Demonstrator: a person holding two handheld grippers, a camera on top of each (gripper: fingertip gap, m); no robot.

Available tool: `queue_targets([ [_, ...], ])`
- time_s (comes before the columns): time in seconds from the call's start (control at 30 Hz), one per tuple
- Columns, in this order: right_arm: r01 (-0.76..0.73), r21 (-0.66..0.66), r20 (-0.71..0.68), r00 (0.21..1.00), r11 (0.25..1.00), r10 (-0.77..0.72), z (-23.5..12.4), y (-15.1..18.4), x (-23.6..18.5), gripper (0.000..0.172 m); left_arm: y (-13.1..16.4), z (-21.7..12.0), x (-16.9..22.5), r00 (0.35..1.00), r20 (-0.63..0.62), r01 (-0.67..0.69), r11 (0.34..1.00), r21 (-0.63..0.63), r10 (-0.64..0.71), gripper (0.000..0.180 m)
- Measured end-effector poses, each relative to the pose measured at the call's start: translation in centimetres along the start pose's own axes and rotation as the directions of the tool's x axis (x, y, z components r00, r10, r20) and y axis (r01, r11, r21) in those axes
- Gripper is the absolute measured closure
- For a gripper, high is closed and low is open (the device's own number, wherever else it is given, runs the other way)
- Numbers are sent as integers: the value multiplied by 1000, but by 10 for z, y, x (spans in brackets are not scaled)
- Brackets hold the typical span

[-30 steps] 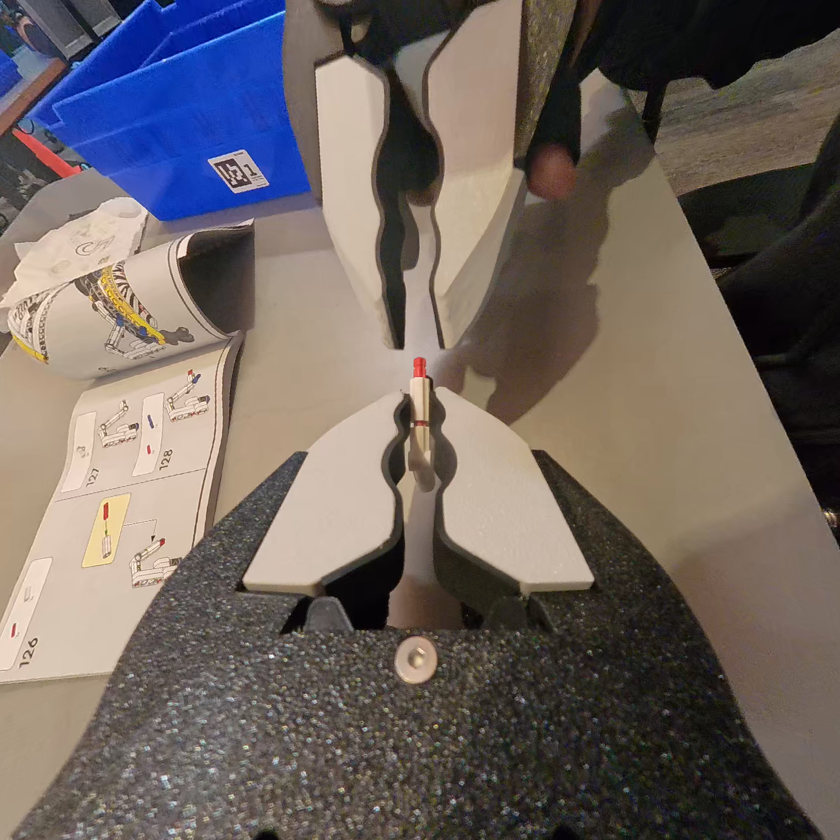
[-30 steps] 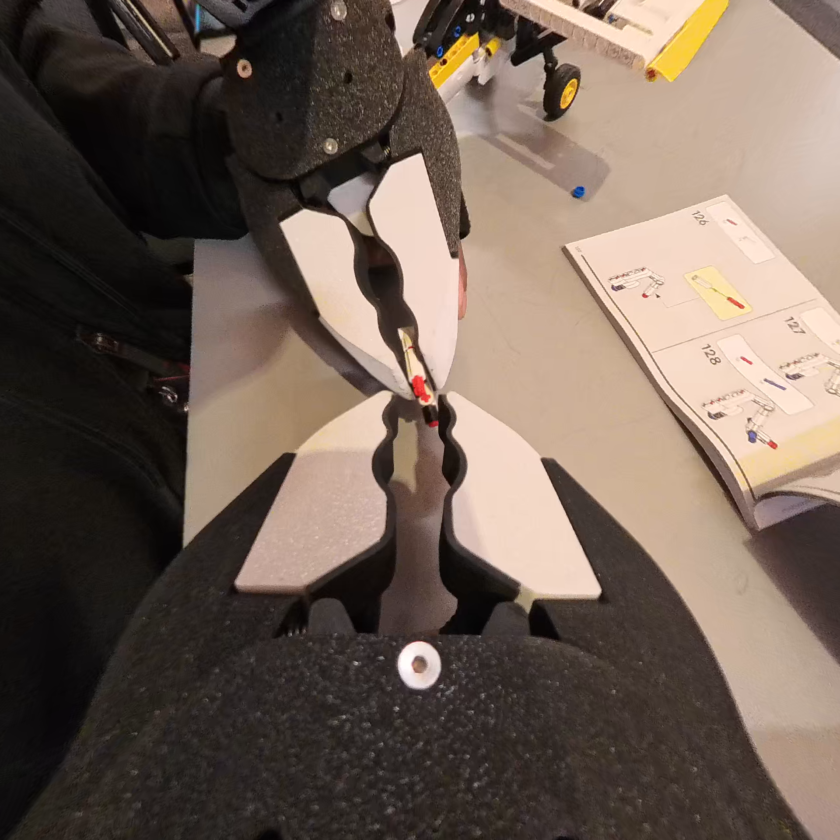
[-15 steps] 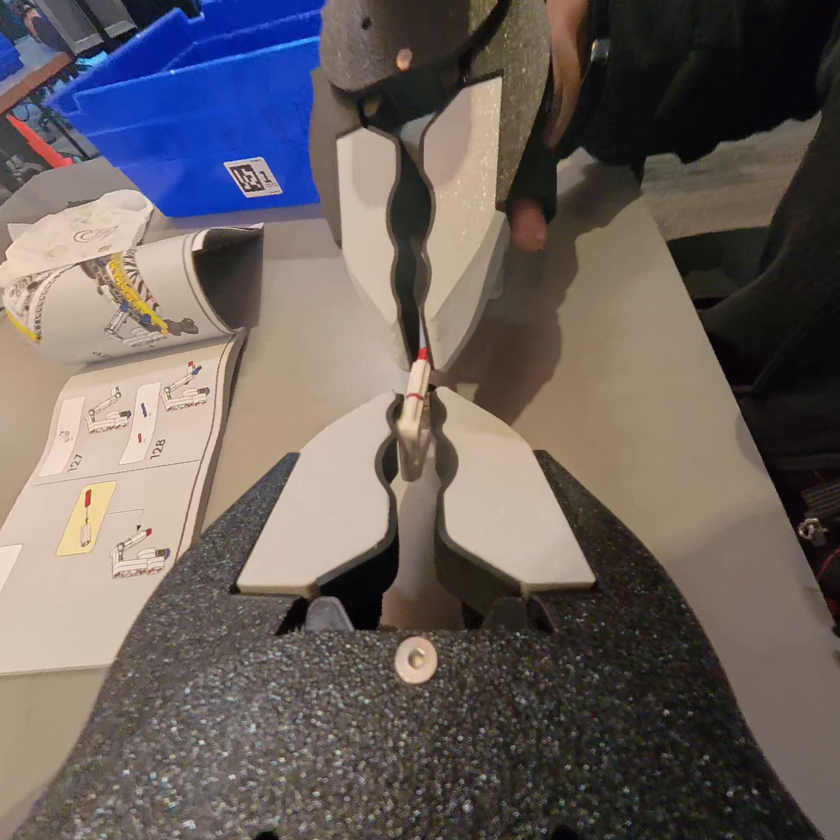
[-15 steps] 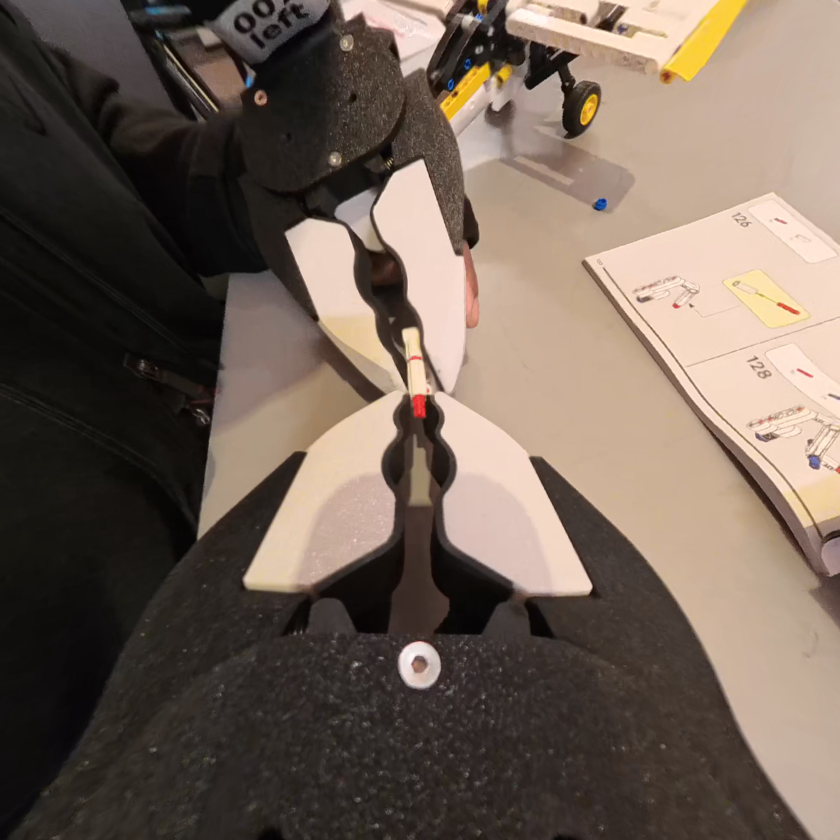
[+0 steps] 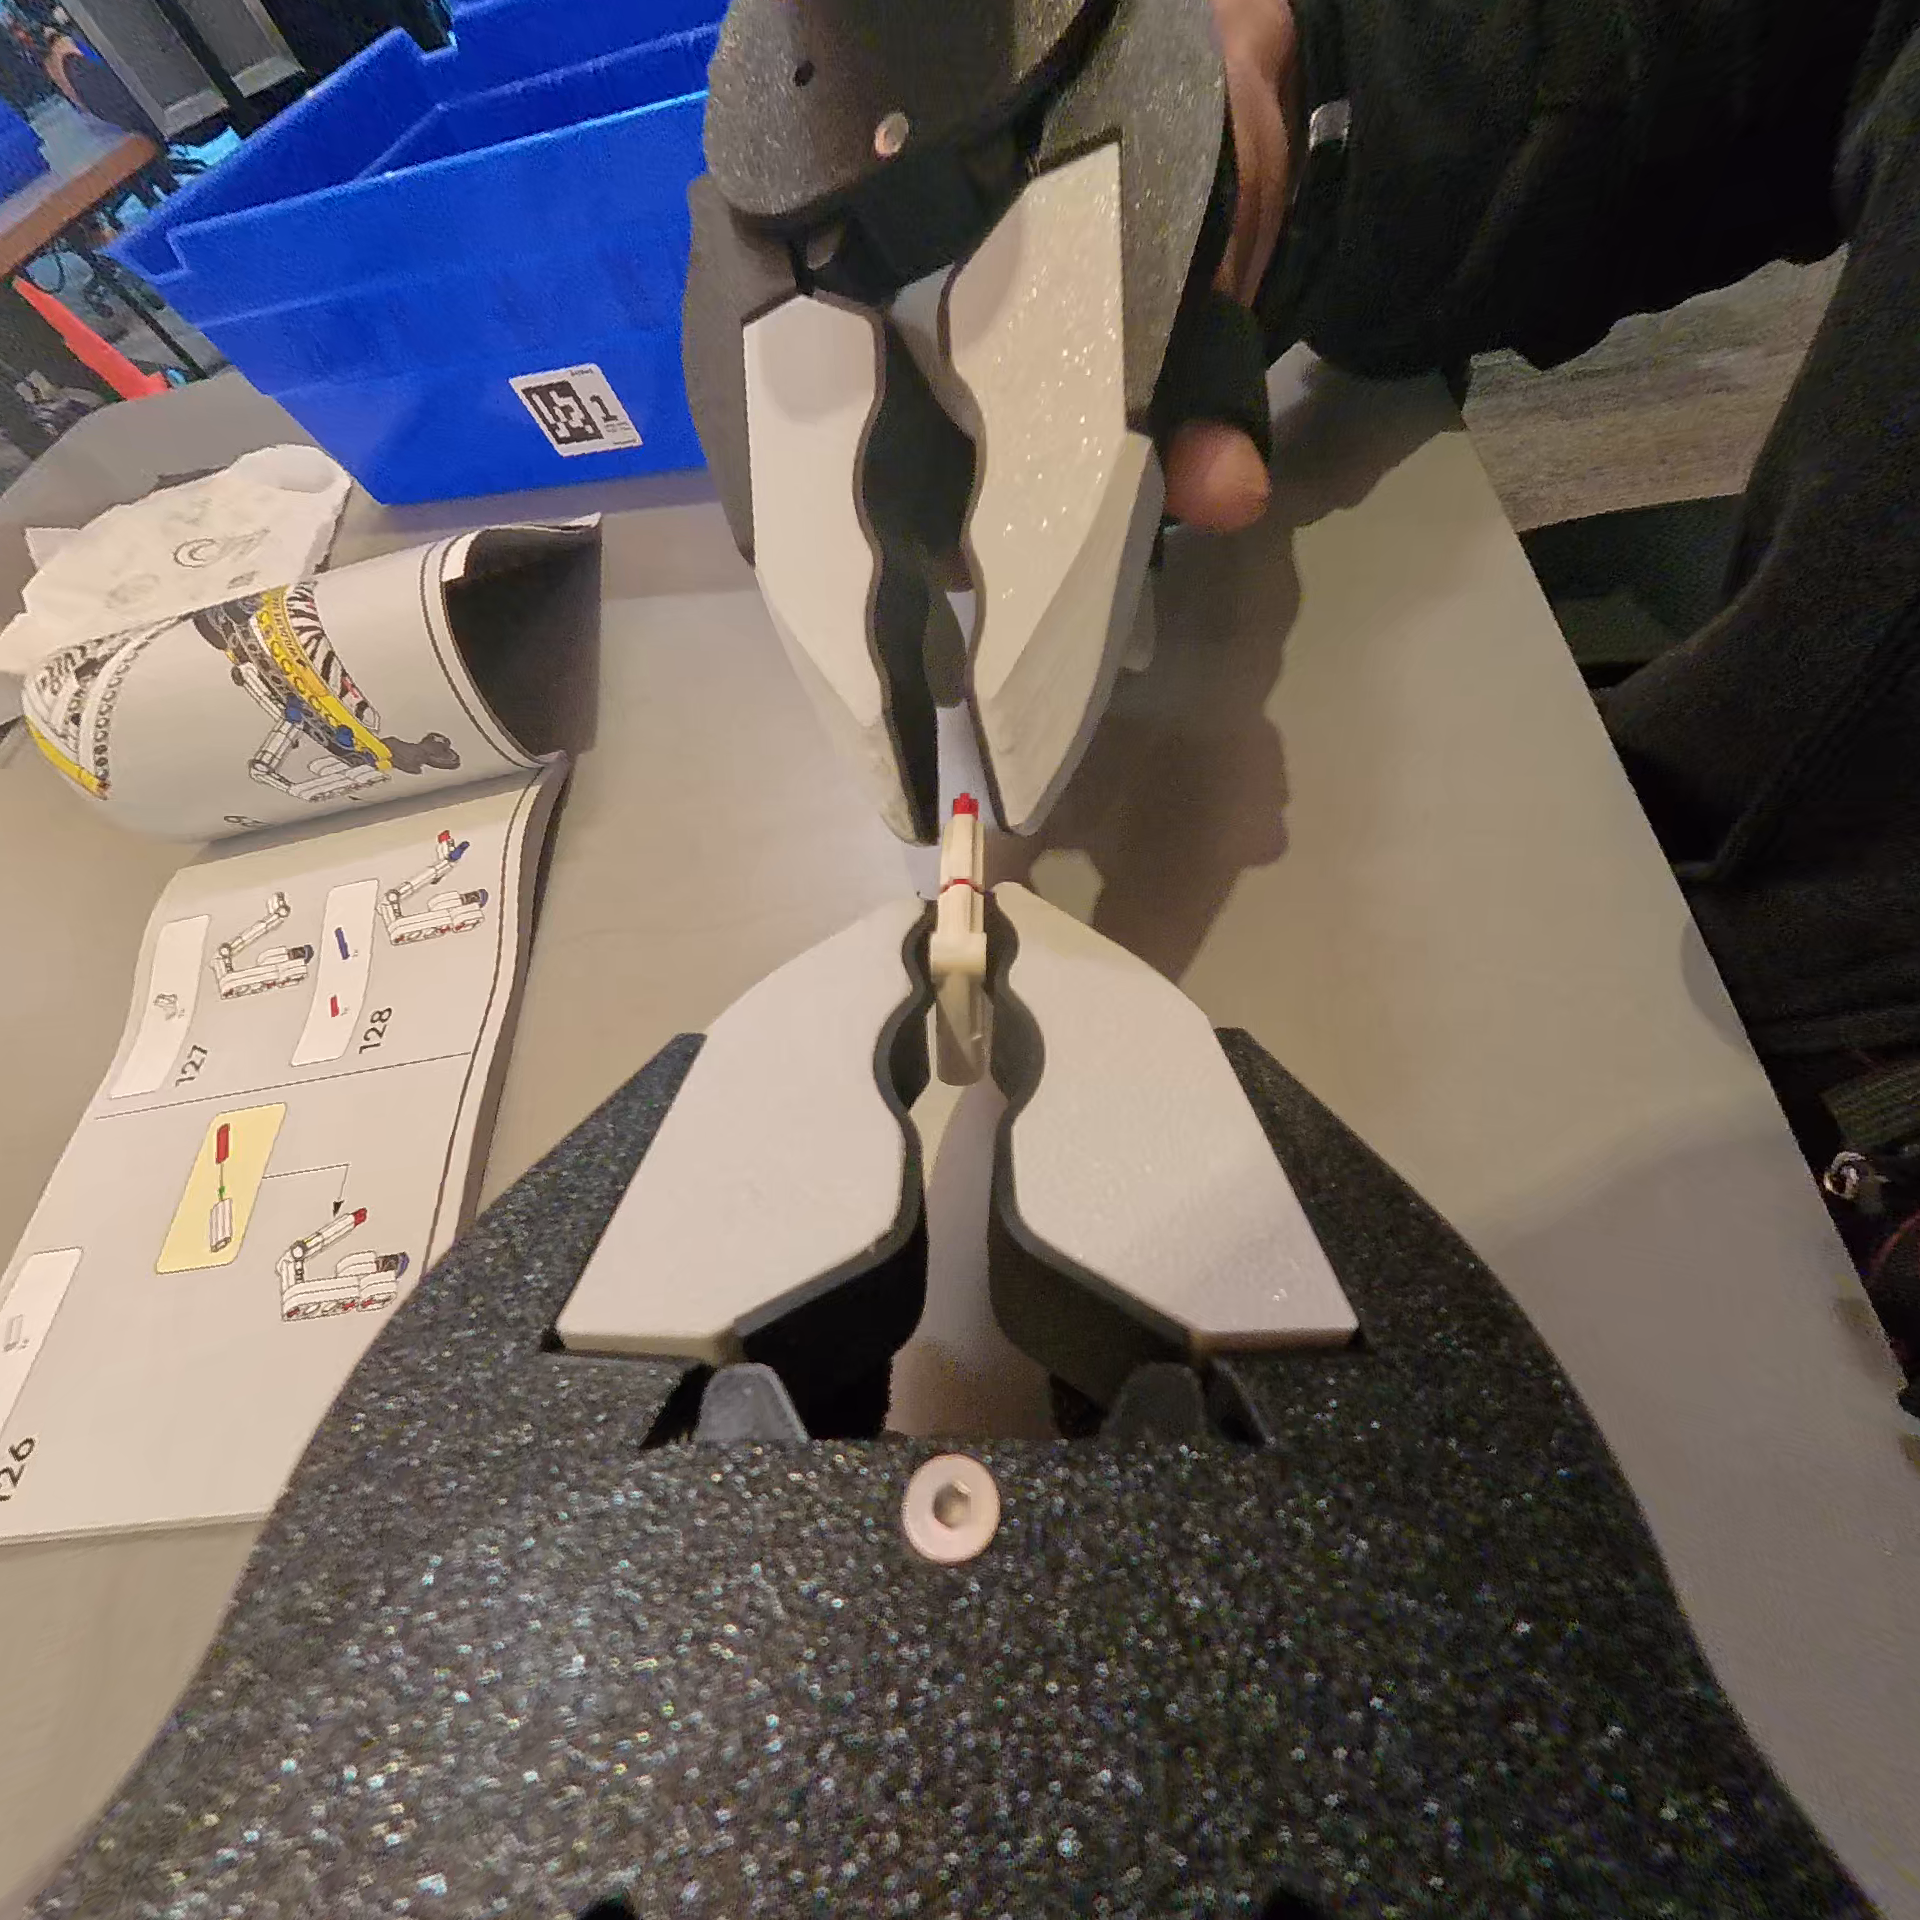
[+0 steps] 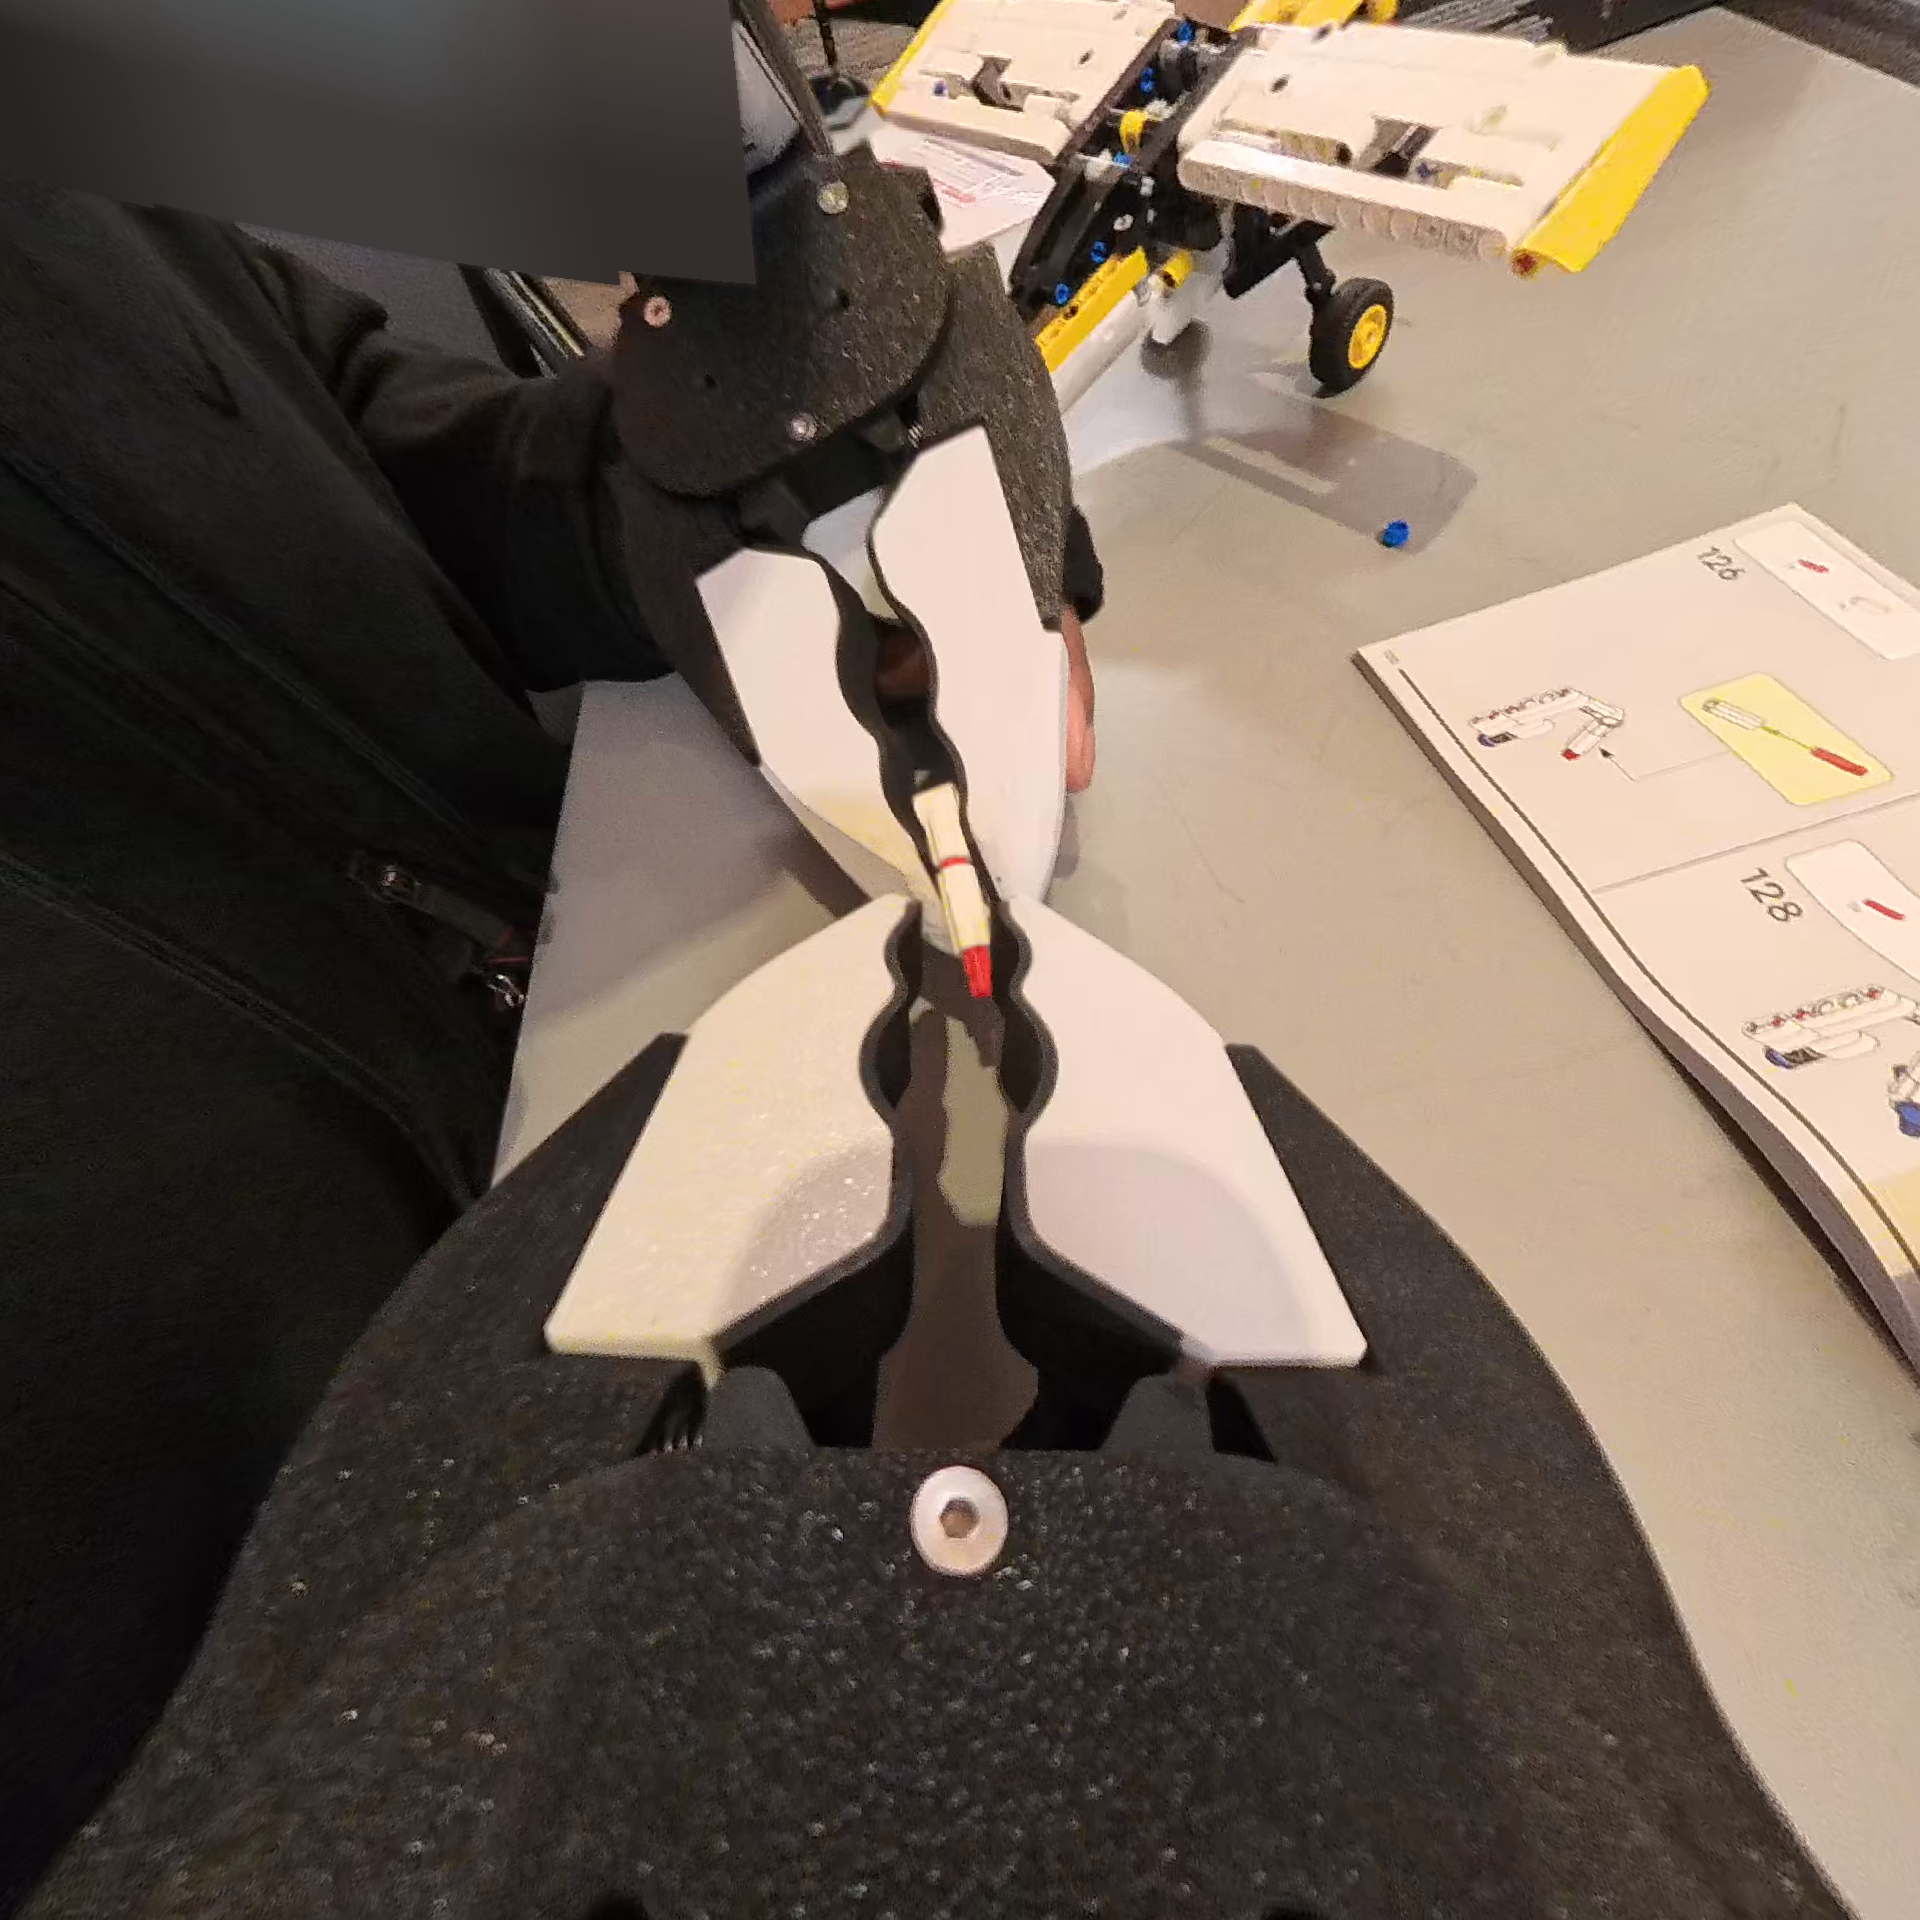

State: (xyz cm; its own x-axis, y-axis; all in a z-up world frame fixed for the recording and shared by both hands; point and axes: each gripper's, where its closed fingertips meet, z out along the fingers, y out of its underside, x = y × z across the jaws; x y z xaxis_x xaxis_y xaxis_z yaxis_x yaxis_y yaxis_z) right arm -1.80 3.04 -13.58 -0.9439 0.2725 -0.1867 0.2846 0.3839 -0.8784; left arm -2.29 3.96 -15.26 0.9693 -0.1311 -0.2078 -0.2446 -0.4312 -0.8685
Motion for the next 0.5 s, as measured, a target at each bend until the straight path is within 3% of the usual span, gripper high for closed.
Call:
queue_targets([
  [0.5,189,-122,1,982,974,-191,3,13,-2,168,-3,-5,8,998,-62,32,998,49,-29,173],
])
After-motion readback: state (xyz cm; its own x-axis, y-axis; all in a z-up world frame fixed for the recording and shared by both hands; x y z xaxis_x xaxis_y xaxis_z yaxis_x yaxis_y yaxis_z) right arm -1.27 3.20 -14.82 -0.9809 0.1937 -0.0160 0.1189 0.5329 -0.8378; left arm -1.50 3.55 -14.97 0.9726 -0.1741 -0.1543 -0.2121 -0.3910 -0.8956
